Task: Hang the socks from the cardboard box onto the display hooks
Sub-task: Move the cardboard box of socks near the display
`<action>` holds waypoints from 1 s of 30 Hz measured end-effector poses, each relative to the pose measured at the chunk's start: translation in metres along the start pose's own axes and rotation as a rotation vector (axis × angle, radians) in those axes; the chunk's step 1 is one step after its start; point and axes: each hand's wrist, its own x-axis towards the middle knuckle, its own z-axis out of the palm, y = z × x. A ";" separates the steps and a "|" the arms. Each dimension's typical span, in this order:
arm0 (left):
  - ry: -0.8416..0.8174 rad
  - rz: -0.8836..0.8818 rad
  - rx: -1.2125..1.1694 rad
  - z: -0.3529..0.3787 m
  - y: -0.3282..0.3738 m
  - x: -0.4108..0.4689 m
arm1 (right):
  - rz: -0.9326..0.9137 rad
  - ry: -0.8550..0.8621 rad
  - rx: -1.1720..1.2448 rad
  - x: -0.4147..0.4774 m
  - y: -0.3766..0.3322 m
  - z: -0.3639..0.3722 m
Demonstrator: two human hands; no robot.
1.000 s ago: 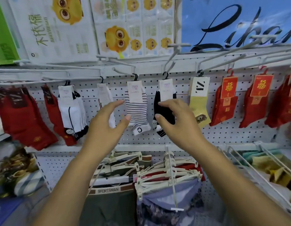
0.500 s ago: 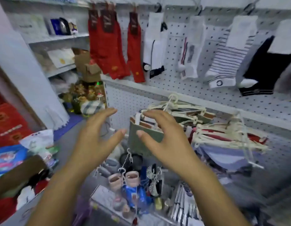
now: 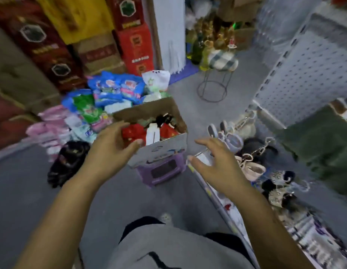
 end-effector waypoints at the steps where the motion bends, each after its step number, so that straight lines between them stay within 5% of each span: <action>1: -0.015 -0.032 0.027 -0.007 -0.019 0.002 | 0.002 -0.021 -0.009 0.007 -0.001 0.012; 13: -0.150 -0.533 -0.002 0.041 -0.117 0.017 | 0.059 -0.312 -0.053 0.115 0.027 0.099; 21: -0.275 -0.604 -0.076 0.088 -0.131 0.075 | 0.278 -0.528 -0.110 0.261 0.079 0.153; 30: -0.136 -1.033 -0.213 0.146 -0.185 0.166 | 0.369 -0.678 -0.251 0.337 0.132 0.215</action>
